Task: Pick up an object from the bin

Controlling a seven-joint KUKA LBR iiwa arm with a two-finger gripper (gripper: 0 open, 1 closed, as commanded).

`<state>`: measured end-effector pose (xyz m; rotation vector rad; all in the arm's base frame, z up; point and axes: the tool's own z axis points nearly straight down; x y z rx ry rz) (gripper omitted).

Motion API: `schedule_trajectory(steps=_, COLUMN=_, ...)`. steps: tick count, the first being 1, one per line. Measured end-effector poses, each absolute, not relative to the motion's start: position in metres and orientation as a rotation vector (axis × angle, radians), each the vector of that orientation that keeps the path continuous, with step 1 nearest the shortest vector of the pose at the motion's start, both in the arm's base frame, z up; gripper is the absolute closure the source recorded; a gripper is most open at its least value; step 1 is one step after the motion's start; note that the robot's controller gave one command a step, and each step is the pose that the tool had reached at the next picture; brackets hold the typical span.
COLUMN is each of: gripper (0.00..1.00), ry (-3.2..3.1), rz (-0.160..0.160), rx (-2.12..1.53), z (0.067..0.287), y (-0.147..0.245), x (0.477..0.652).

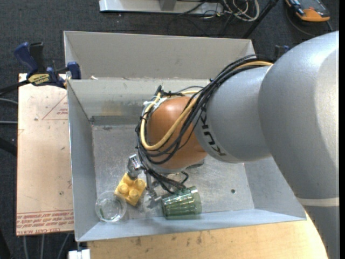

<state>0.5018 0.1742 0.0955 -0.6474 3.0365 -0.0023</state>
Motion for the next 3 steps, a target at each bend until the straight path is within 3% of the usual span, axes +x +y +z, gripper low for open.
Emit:
schedule_trajectory(steps=1, gripper=1.00, ry=3.021, rz=0.009, rx=-0.637, z=0.100, y=0.177, x=0.506)
schedule_trajectory(steps=2, gripper=1.00, ry=3.021, rz=0.009, rx=-0.637, z=0.100, y=0.177, x=0.506)
schedule_trajectory(steps=3, gripper=1.00, ry=2.992, rz=0.000, rx=-0.920, z=0.257, y=0.157, x=0.529)
